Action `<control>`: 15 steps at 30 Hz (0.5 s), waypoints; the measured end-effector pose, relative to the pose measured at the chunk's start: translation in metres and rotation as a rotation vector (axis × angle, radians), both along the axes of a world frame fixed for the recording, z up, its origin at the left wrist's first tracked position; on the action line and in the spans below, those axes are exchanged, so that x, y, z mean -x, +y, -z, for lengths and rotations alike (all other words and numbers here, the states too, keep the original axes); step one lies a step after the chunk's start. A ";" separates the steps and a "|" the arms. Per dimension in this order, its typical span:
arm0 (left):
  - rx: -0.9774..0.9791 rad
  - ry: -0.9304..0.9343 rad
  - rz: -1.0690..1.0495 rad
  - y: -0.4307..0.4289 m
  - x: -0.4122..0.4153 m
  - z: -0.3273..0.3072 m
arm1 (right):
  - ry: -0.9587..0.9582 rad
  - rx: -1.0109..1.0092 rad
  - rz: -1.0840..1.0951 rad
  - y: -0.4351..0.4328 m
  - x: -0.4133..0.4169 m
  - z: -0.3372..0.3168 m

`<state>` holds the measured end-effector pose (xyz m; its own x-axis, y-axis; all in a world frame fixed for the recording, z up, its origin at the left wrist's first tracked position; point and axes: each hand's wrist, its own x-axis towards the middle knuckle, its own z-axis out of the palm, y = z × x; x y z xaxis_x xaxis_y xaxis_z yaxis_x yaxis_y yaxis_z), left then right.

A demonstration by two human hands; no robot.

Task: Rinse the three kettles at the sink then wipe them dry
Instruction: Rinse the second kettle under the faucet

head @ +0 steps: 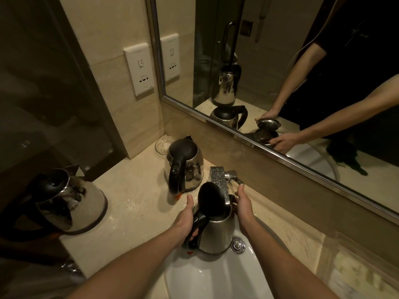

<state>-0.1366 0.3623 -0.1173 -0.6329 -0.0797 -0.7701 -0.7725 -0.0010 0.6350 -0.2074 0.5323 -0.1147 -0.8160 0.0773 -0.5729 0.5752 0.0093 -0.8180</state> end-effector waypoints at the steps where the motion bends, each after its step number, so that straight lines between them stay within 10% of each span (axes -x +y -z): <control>1: 0.003 0.003 0.006 0.000 0.000 0.001 | 0.001 -0.005 0.001 0.000 0.000 0.000; 15: 0.005 -0.004 -0.014 0.000 0.004 0.003 | 0.019 0.001 -0.007 0.001 0.005 0.007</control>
<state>-0.1405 0.3619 -0.1199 -0.6284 -0.0921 -0.7724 -0.7752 -0.0083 0.6317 -0.2122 0.5332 -0.1217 -0.8272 0.0709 -0.5574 0.5595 0.0124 -0.8287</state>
